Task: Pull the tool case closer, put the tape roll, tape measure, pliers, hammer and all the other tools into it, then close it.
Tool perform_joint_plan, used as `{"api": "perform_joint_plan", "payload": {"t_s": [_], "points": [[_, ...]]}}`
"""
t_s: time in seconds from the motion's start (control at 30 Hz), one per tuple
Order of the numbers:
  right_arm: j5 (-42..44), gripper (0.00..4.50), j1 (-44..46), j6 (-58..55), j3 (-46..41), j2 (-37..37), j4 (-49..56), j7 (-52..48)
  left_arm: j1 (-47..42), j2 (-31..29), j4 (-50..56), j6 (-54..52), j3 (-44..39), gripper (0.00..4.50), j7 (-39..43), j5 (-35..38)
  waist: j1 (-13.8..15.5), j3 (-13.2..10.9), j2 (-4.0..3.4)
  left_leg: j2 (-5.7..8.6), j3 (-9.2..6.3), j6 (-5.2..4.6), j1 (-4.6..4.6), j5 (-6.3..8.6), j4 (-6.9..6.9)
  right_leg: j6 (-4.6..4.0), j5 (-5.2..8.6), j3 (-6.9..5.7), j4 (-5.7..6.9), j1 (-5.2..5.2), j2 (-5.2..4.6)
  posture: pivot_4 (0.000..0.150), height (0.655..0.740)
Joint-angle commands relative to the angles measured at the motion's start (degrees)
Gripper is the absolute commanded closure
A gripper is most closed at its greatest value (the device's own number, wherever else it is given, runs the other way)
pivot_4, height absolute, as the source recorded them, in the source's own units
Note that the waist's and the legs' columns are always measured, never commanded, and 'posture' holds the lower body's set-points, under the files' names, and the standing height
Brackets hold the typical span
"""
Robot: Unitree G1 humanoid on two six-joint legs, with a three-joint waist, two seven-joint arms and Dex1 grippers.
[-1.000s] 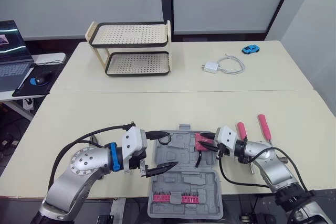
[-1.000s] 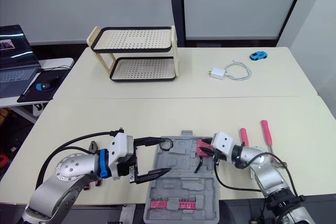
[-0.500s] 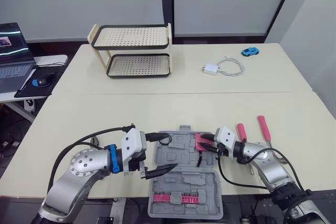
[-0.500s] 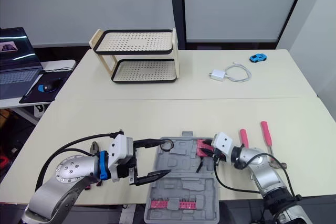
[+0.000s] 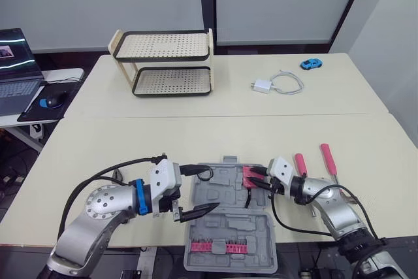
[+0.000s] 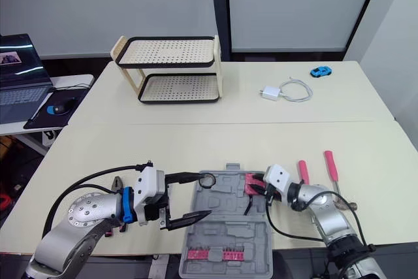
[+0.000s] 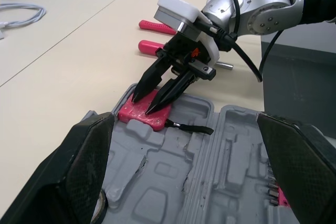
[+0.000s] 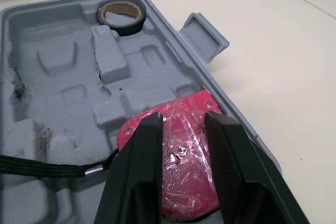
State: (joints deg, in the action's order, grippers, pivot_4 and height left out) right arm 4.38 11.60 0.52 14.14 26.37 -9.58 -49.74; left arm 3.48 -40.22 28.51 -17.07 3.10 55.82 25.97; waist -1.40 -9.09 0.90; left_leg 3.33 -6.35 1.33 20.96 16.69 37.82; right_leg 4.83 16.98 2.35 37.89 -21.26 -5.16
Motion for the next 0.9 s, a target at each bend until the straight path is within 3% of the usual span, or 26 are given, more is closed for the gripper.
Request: {"api": "perform_joint_plan", "payload": {"t_s": [0.03, 0.13, 0.3, 0.6, 0.77, 0.9], "points": [[3.33, 2.8, 0.2, -4.61, -2.04, 1.83, 8.64, -1.8, -0.62, -1.14, -0.6, -0.05, -4.23, 0.0, 0.59, 2.21, -0.07, -0.05, -0.07, 0.0, 0.0, 0.0, 0.03, 0.0, -0.01, 0.0, 0.0, 0.0, 0.0, -0.02, 0.0, 0.15, 0.74], [6.49, 1.97, -0.55, -9.35, -3.88, 4.56, 15.97, -3.5, -0.31, -2.98, -2.79, -0.13, -7.45, 0.0, 2.24, 3.42, -0.12, -0.09, -0.11, -0.01, 0.0, 0.0, 0.08, 0.0, -0.02, 0.0, 0.0, 0.01, 0.0, -0.08, 0.0, 0.15, 0.74], [10.34, 0.11, -3.16, -14.61, -9.08, 11.8, 25.2, -5.73, 1.01, -7.02, -8.01, 0.25, -15.18, 0.0, 4.96, 4.68, -0.06, -0.15, -0.09, 0.0, -0.01, 0.0, 0.13, 0.01, -0.04, 0.01, 0.01, -0.02, -0.07, -0.1, 0.0, 0.15, 0.74], [17.66, 0.02, -11.55, -19.04, -30.22, 22.85, 24.94, -7.34, 6.66, -11.56, -19.88, -2.24, -34.45, 0.0, 6.14, 6.56, -0.07, -0.27, -0.04, -0.02, 0.0, -0.01, 0.23, 0.03, -0.07, 0.0, 0.01, -0.03, -0.15, -0.12, -0.01, 0.15, 0.74], [16.71, 0.02, -18.57, -15.52, -41.67, 25.63, 13.65, -8.16, 8.61, -14.36, -36.38, 1.27, -43.13, 0.0, 6.73, 3.36, -0.06, -0.31, 0.01, -0.02, 0.02, -0.03, 0.23, 0.04, -0.08, 0.0, 0.01, -0.04, -0.18, -0.11, -0.01, 0.15, 0.74], [13.74, 0.02, -21.1, -7.22, -45.47, 26.31, 0.07, -7.62, 7.24, -17.56, -53.69, 7.48, -43.79, 0.0, 7.77, -0.46, -0.13, -0.31, 0.02, -0.03, 0.12, -0.03, 0.16, 0.04, -0.18, -0.01, 0.01, -0.02, -0.2, -0.11, -0.02, 0.15, 0.74]]}}
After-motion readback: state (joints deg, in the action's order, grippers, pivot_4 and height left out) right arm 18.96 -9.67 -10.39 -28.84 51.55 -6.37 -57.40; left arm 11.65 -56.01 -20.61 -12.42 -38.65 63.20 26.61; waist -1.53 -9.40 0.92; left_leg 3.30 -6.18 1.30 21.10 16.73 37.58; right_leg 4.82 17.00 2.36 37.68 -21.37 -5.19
